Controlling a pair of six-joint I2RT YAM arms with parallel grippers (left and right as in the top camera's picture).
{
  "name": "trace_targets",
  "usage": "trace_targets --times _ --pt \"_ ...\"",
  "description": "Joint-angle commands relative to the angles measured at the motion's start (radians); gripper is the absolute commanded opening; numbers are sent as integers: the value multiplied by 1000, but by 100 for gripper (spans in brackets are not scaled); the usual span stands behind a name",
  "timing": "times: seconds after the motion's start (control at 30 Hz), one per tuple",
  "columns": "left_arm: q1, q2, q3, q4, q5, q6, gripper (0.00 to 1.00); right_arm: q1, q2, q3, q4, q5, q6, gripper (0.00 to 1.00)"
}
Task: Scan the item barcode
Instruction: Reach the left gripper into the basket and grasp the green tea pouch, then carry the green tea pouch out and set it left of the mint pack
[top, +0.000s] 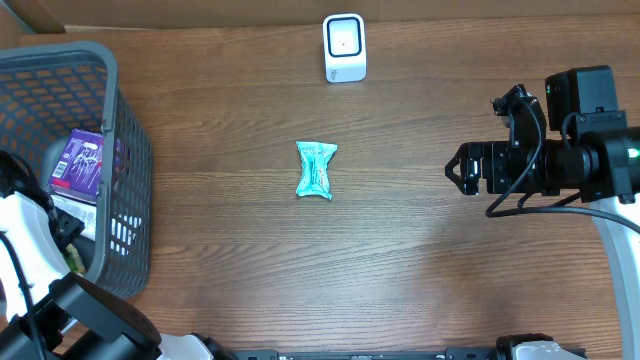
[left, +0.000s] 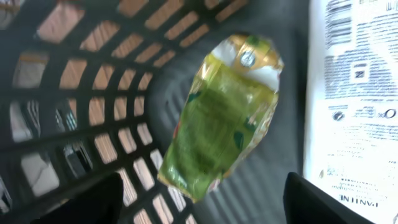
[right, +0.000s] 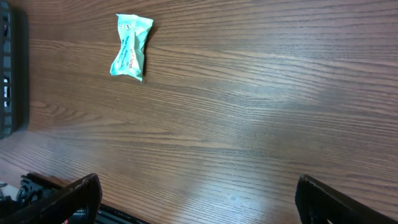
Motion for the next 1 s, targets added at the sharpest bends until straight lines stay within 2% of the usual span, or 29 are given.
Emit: trace_targets --times 0.0,0.3,0.43,0.6,0.67,0.7,0.83,0.9,0.97 --pt "6 26 -35 30 -8 125 73 5 -7 15 -1 -10 -5 100" --pt "28 60 -135 146 -9 185 72 5 -7 15 -5 -10 -5 100" --pt "65 87 -177 197 -9 203 74 5 -7 14 -11 -2 -5 100" --pt "105 134 -183 209 24 203 78 5 -7 14 -31 13 -11 100" --pt "108 158 -183 210 49 203 76 5 -7 14 -37 14 -11 100" --pt "108 169 -183 211 58 206 73 5 -7 14 -37 13 -11 100" --pt "95 195 -183 211 74 206 50 5 -7 14 -37 13 -8 100" --pt "83 193 -182 213 88 210 32 5 -7 14 -37 13 -8 100" --pt "70 193 -173 209 88 217 9 5 -7 14 -37 13 -8 100"
